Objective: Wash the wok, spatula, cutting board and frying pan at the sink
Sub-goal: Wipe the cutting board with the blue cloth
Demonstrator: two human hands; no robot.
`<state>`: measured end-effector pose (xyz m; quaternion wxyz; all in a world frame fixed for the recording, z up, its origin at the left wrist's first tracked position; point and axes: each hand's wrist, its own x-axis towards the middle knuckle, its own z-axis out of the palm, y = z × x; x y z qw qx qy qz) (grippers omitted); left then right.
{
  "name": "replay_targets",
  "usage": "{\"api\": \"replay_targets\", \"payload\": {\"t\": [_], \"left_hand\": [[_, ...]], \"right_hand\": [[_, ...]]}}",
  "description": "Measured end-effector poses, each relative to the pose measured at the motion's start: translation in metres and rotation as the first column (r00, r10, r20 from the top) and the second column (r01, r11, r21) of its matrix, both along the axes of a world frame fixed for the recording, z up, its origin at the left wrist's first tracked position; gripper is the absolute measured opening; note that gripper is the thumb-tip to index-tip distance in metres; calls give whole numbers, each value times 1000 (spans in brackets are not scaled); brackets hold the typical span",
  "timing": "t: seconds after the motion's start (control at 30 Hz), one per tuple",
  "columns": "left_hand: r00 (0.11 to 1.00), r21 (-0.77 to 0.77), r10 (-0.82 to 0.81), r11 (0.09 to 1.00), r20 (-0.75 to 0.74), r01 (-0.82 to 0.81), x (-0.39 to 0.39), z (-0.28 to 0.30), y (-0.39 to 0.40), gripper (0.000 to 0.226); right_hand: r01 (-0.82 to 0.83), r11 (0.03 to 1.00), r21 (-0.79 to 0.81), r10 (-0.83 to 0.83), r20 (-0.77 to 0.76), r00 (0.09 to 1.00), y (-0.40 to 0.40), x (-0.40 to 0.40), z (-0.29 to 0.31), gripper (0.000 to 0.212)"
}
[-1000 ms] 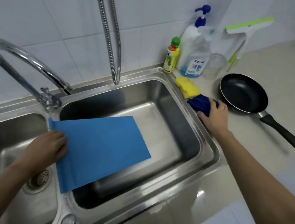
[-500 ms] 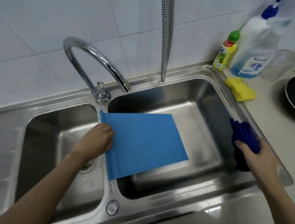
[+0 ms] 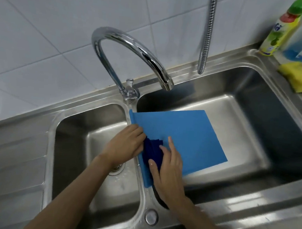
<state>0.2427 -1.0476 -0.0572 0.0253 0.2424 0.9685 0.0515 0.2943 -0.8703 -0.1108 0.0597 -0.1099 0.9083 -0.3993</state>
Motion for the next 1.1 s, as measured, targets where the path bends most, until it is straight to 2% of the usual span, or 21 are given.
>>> {"api": "replay_targets", "payload": {"t": [0.07, 0.17, 0.37, 0.5, 0.6, 0.73, 0.87, 0.9, 0.97, 1.03, 1.1], "left_hand": [[1000, 25, -19, 999, -6, 19, -1, -6, -6, 20], [998, 63, -46, 997, -36, 48, -3, -10, -9, 20], [997, 161, -54, 985, -47, 61, -10, -20, -13, 14], [996, 151, -83, 985, -38, 88, -14, -22, -16, 13], [996, 138, -89, 986, -14, 90, -15, -20, -16, 13], [993, 94, -120, 989, 19, 118, -18, -18, -16, 13], [992, -7, -119, 993, 52, 120, -20, -14, -9, 13], [990, -36, -131, 990, 60, 133, -22, -13, -8, 14], [983, -81, -167, 981, 77, 173, -23, -7, -13, 21], [979, -88, -188, 977, 75, 195, -23, -1, -21, 24], [977, -94, -198, 974, 76, 204, -23, 4, -26, 22]], "right_hand": [[-81, 997, 0, 81, -97, 992, -8, 2, -7, 52], [-116, 988, 103, 133, -181, 974, -11, -1, -16, 47], [-16, 989, 145, 48, -219, 975, -3, -10, -28, 27], [88, 956, 279, -54, -127, 990, 18, -34, -46, 32], [204, 897, 391, -202, -48, 978, 54, -60, -76, 40], [305, 785, 539, -415, 93, 905, 102, -101, -109, 33], [333, 745, 578, -526, 202, 826, 119, -121, -113, 35], [314, 757, 573, -513, 224, 828, 117, -121, -109, 35], [229, 829, 511, -386, 225, 895, 102, -113, -94, 36], [132, 917, 378, -206, 162, 965, 76, -97, -74, 36], [67, 967, 245, -96, 108, 990, 44, -80, -51, 31]]}}
